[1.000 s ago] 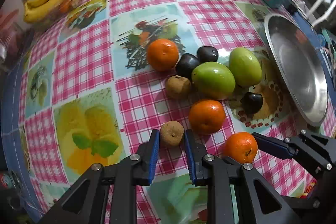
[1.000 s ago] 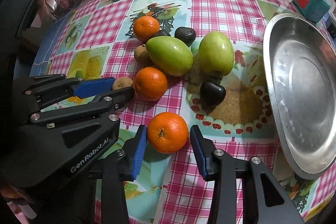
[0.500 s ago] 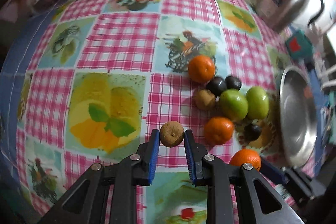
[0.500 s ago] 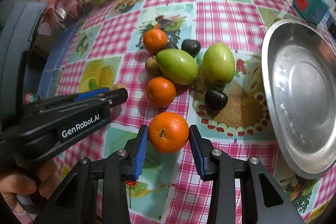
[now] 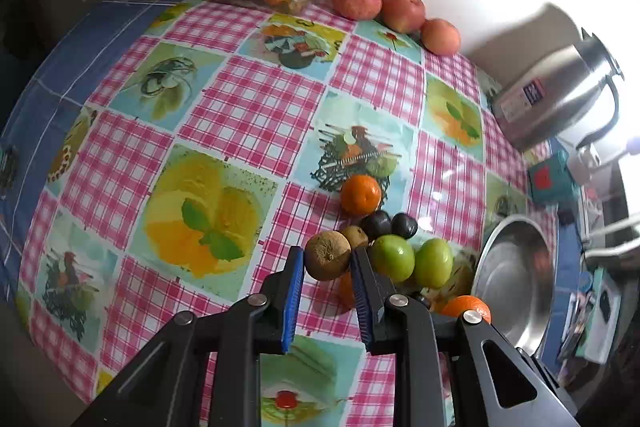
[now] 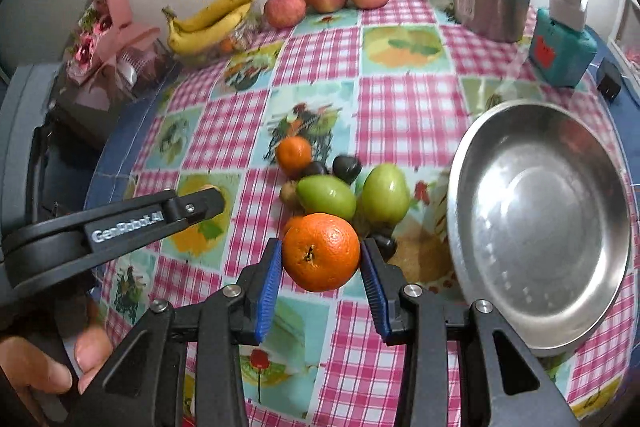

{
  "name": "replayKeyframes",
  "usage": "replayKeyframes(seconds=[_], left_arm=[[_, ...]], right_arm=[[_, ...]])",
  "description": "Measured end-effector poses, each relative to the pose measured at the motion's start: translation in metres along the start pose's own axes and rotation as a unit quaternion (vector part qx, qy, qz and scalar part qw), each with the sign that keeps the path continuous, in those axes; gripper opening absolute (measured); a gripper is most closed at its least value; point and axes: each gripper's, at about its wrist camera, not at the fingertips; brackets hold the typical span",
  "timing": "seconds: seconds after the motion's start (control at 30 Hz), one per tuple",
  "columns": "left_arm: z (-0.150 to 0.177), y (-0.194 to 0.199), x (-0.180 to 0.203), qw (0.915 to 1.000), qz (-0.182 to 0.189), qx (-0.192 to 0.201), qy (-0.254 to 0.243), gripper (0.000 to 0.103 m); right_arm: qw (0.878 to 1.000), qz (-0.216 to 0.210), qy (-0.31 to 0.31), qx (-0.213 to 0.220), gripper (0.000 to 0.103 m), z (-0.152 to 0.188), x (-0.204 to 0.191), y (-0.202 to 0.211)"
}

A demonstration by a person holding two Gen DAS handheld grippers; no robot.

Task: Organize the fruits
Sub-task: 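Carry the mandarin in the right tool over the steel pan while the left carries the kiwi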

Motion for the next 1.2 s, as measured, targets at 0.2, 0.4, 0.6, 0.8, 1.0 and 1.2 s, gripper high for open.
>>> replayKeyframes(seconds=[0.2, 0.4, 0.6, 0.8, 1.0, 1.2], left_arm=[[0.0, -0.016, 0.017, 0.9998, -0.001, 0.016, 0.008, 0.026], [0.004, -0.036, 0.048, 0.9998, 0.001, 0.01, -0.014, 0.026], [0.019, -0.064, 0.095, 0.9977, 0.023, -0.025, -0.059, 0.026], [0.041, -0.091, 0.141, 0.9907, 0.038, -0.064, -0.114, 0.026], [0.054, -0.111, 0.176, 0.9825, 0.05, -0.087, -0.157, 0.026], [0.064, -0.122, 0.189, 0.9763, 0.063, -0.098, -0.182, 0.026]], right_arm=[[1.0, 0.009, -0.017, 0.006, 0.041, -0.015, 0.013, 0.0], [0.998, 0.03, -0.049, 0.008, 0.041, -0.02, 0.041, 0.002], [0.992, 0.07, -0.107, 0.012, 0.041, -0.025, 0.095, 0.008], [0.98, 0.107, -0.167, 0.001, 0.041, -0.021, 0.152, 0.007], [0.968, 0.143, -0.206, 0.0, 0.041, -0.016, 0.188, 0.009], [0.962, 0.161, -0.222, -0.004, 0.041, -0.012, 0.207, 0.008]])
Point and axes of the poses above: each gripper's, at about its wrist camera, not at the fingertips, and y roughly against the way its jaws point, x to its right, z to its underside, and after that the axes turned 14 degrees about z, right-handed
